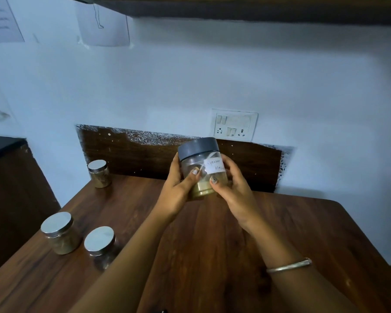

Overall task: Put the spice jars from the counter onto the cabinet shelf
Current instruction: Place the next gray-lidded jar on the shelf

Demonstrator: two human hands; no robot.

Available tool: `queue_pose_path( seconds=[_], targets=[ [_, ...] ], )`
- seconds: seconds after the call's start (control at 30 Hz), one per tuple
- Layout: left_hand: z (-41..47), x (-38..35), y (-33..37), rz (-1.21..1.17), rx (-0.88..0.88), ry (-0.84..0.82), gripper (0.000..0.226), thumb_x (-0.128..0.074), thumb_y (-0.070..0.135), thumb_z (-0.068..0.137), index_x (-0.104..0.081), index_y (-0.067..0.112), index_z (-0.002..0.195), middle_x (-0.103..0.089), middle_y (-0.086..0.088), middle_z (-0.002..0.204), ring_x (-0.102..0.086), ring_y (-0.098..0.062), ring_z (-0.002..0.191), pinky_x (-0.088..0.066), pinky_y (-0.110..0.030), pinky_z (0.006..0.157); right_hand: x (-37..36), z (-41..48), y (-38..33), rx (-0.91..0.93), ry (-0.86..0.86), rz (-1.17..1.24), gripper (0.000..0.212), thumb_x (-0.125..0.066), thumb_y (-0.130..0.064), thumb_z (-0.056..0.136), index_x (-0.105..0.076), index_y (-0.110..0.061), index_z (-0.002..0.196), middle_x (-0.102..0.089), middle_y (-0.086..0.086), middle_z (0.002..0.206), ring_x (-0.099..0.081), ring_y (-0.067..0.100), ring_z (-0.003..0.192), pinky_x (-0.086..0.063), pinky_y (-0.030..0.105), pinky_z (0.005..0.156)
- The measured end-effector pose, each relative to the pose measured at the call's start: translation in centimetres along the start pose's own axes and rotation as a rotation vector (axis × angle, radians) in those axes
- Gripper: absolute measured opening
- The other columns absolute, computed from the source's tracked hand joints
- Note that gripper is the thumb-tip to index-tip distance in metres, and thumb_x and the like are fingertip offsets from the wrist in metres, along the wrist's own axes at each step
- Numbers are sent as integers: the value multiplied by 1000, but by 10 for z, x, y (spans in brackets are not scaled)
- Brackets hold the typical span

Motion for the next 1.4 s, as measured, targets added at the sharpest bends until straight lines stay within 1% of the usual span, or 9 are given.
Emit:
queue_pose_path(
  seconds=[0.17,0.37,0.47,0.7,0.93,1.03,1.17,1.33,1.4],
  targets=[
    [-4,-10,9,34,3,-16,54,-43,16,95,-24,29,144,-56,-5,129,-60,-22,112,-54,-46,87,-7,-1,1,15,-113,188,83,-70,-10,75,-27,-24,145,-54,2,130,-59,12,114,-52,26,84],
    [-8,-10,9,431,-16,-107,84,-53,41,86,3,38,148,-53,18,116,-64,-5,98,-57,-25,65,-3,-2,6,-22,-32,58,103,-72,-43,64,-10,-38,146,-45,-10,138,-51,-2,118,-48,21,93],
    [-7,-9,8,424,-34,-106,85,-57,27,89,3,33,149,-54,20,116,-63,-3,97,-52,-17,70,-1,-3,10,-31,-70,55,97,-67,-39,70,-9,-34,148,-42,-6,142,-48,5,124,-43,33,104],
    [-5,-9,8,378,-79,-83,84,-57,35,84,-3,35,148,-58,17,119,-66,-11,92,-55,-29,75,15,-4,6,-56,-127,-109,103,-70,-49,65,-7,-44,146,-53,-4,135,-53,11,121,-42,43,104],
    [-4,-18,7,428,-101,-117,84,-55,32,84,-1,32,148,-48,-2,140,-60,-16,112,-53,-35,90,31,0,6,-60,-117,-330,101,-75,-34,74,-4,-42,146,-52,-11,136,-50,-1,117,-38,2,79],
    [-1,-20,6,455,-100,-124,84,-58,22,88,0,30,148,-50,8,134,-60,-10,111,-52,-36,92,34,1,2,-58,-100,-326,102,-75,-37,71,-4,-45,142,-53,-12,133,-52,-12,102,-39,-2,75],
    [4,-26,2,460,-82,-169,97,-66,17,83,4,26,149,-46,27,124,-55,1,113,-46,-12,90,38,0,-4,-48,-77,-323,100,-70,-48,61,-1,-51,134,-53,-14,133,-51,-11,105,-39,-2,76],
    [11,-34,4,486,-108,-200,102,-69,15,81,7,25,149,-45,28,122,-53,5,111,-44,-7,87,46,4,-5,-46,-62,-360,98,-74,-37,70,0,-52,133,-46,-26,123,-48,-20,97,-37,-5,74],
    [17,-37,10,505,-145,-190,103,-71,18,80,5,25,149,-46,16,127,-49,1,114,-45,-13,90,50,7,-9,-35,-46,-374,101,-75,-30,73,-1,-46,140,-47,-25,124,-48,-18,101,-37,-3,79]
  ],
)
Point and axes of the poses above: each hand's wrist, its own z-axis towards the middle knuckle, its own x-axis out of the back of the hand, y = z × x, the point moved 9 cm from there along z, towards the middle knuckle
